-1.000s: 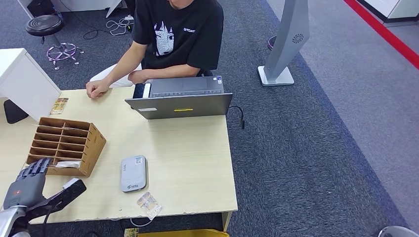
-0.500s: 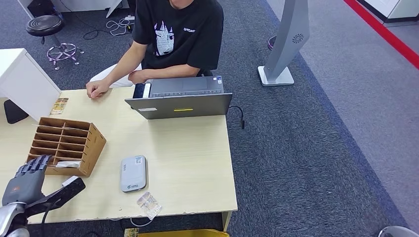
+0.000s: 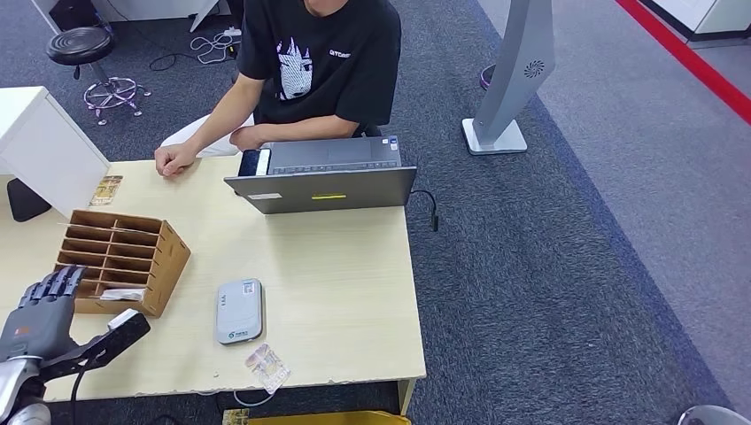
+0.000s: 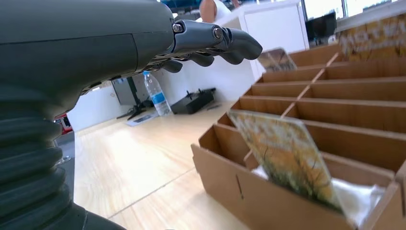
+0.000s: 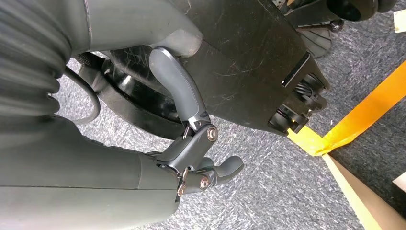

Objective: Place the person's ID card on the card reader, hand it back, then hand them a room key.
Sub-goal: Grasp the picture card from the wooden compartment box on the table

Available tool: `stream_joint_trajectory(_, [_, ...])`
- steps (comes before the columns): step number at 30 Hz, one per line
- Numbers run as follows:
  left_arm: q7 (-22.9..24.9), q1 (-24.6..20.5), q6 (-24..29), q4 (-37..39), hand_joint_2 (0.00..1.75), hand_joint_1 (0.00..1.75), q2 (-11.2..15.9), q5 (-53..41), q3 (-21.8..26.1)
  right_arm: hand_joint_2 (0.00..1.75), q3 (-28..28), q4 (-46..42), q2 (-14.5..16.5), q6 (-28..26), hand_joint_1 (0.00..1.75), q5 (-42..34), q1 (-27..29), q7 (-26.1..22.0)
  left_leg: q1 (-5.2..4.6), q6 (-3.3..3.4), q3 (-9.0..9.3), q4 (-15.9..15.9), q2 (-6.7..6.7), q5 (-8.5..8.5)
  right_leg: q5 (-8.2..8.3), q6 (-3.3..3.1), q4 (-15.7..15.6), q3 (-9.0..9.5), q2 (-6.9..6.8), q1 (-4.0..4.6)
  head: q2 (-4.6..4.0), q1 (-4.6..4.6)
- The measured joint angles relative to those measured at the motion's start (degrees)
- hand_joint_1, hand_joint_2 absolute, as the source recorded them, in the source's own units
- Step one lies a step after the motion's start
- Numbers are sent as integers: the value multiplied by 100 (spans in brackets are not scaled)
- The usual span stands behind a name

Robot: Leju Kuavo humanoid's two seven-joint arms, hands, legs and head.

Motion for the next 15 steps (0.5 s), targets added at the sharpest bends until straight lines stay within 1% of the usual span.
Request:
stream_joint_trajectory(3, [-12, -14, 131, 0, 175, 0, -57, -73, 0, 175, 0, 0, 0, 5, 0, 22, 1, 3, 0, 0, 0, 0, 0, 0, 0, 0, 0, 0, 0, 0, -1, -1])
stream_joint_trajectory(15, [-102, -46, 191, 22, 175, 0, -256, -104, -2, 175, 0, 2, 0, 16, 0, 77, 1, 16, 0, 0, -1, 0, 0, 0, 0, 0, 0, 0, 0, 0, 1, -1])
